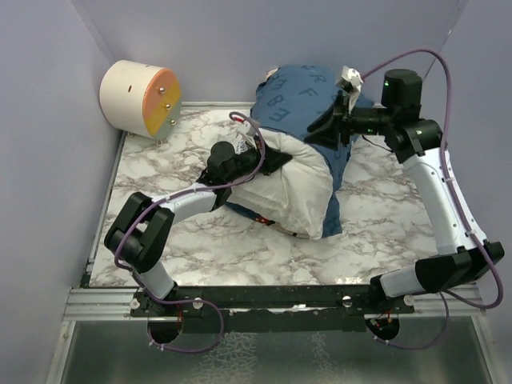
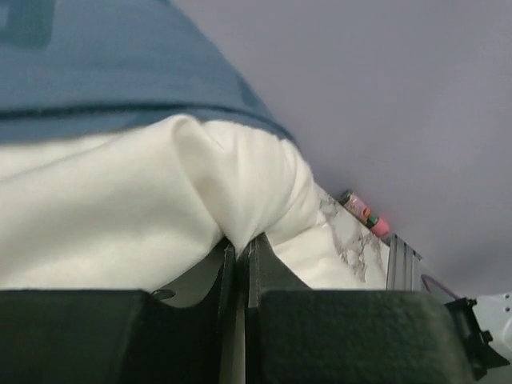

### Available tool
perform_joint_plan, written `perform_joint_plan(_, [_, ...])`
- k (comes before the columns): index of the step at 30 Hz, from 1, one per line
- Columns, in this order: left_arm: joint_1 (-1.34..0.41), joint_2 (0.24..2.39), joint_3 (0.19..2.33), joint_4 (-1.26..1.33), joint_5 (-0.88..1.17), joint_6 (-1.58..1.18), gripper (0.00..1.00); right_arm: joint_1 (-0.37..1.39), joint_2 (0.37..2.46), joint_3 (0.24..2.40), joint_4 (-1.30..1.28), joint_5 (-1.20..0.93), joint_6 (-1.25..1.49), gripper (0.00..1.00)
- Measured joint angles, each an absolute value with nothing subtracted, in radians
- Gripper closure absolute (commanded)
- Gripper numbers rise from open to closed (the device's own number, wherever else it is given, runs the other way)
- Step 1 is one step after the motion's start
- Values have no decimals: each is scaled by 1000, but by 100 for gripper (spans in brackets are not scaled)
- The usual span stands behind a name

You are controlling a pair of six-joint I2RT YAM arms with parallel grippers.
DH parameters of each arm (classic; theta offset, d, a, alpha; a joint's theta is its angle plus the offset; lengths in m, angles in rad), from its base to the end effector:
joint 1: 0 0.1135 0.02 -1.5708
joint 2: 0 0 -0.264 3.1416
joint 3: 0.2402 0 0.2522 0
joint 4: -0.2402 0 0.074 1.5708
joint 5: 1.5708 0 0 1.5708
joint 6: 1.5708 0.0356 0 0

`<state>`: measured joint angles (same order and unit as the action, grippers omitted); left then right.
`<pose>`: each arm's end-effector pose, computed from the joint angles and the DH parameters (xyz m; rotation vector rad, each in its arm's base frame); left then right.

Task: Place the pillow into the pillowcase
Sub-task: Stuff the pillow into the pillowcase.

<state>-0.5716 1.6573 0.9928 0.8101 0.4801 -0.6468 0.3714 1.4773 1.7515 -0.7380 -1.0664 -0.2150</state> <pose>0.3083 -0.2178 0.2880 0.3748 1.5418 -1.3175 0.2650 0.1366 0.4596 -1.1732 1.5661 1.1705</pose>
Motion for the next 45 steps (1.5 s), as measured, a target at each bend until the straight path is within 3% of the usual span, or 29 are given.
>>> perform_joint_plan(2, [-570,1657,925,847,479,-662,99,261,1428,1680,-698,-998,-232,38])
perform_joint_plan(4, [-570,1655,866,868,477,-674,98,244,1412,1630,-675,-938,-258,34])
perform_joint_plan(14, [-585,1624,808,843,446,-683,98,283,1598,1592,-635,-659,-389,32])
perform_joint_plan(27, [-594,1702,841,837,442,-701,98,411,1610,1576,-622,-461,-458,32])
perform_joint_plan(30, [-596,1705,841,838,442,-703,98,413,1617,1568,-601,-361,-467,47])
perform_joint_plan(33, [-596,1710,844,836,442,-703,98,413,1630,1563,-560,-253,-479,78])
perform_joint_plan(35, [-598,1719,850,828,442,-701,98,415,1635,1560,-548,-213,-483,93])
perform_joint_plan(38, [-598,1735,862,821,442,-697,98,419,1636,1558,-544,-198,-497,99])
perform_joint_plan(45, [-593,1777,928,770,451,-679,98,402,1636,1599,-634,-421,-516,99])
